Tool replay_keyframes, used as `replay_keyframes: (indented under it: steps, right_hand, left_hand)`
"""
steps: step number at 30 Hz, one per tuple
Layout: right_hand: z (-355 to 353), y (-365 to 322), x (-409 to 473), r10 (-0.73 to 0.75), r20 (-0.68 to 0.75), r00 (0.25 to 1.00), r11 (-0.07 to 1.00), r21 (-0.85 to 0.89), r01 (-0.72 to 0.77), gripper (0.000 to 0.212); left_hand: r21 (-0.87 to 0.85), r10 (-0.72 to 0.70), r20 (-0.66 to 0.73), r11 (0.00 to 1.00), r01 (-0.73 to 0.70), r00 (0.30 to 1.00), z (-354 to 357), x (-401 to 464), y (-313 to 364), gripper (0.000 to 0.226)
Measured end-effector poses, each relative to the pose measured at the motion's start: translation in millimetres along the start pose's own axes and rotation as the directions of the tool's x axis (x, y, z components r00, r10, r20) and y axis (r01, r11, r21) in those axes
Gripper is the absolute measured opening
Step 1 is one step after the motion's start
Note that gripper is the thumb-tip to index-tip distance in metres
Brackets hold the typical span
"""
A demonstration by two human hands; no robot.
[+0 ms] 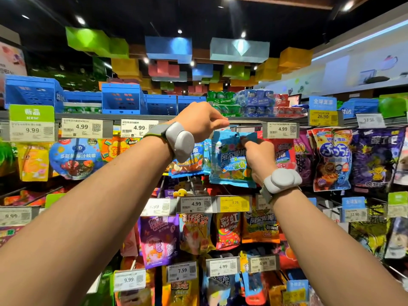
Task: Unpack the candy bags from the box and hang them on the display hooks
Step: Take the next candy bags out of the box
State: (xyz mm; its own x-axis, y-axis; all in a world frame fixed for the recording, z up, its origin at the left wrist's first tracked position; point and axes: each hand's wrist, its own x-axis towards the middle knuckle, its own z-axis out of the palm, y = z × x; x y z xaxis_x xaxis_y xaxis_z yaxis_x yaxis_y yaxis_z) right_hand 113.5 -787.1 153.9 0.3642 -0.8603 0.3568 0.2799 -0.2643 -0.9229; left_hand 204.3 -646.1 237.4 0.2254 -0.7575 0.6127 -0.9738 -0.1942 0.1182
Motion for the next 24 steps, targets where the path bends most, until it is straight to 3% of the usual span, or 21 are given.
replay_keyframes:
  steps: [8, 14, 24]
  right_hand:
    - [7.2, 10.5, 16.0, -0.002, -0.002, 1.0, 0.999, -0.047, 0.002, 0.038]
    - [12.2, 22.0, 33.3, -0.034, -0.012, 0.999, 0.932, -0.361, 0.027, 0.054]
    - [20.6, 46.4, 33.1, 0.003, -0.124, 0.992, 0.973, -0.23, -0.032, 0.044]
  left_hand:
    - [-0.002, -0.011, 0.0, 1.0, 0.011, 1.0, 2.0, -0.3, -0.6, 0.035]
    - [-0.019, -0.021, 0.003, 1.0, 0.021, 1.0, 4.1, 0.7, -3.2, 0.034]
    - [-0.048, -0.009, -0.003, 0.999, 0.009, 1.0, 5.1, -2.5, -3.9, 0.035]
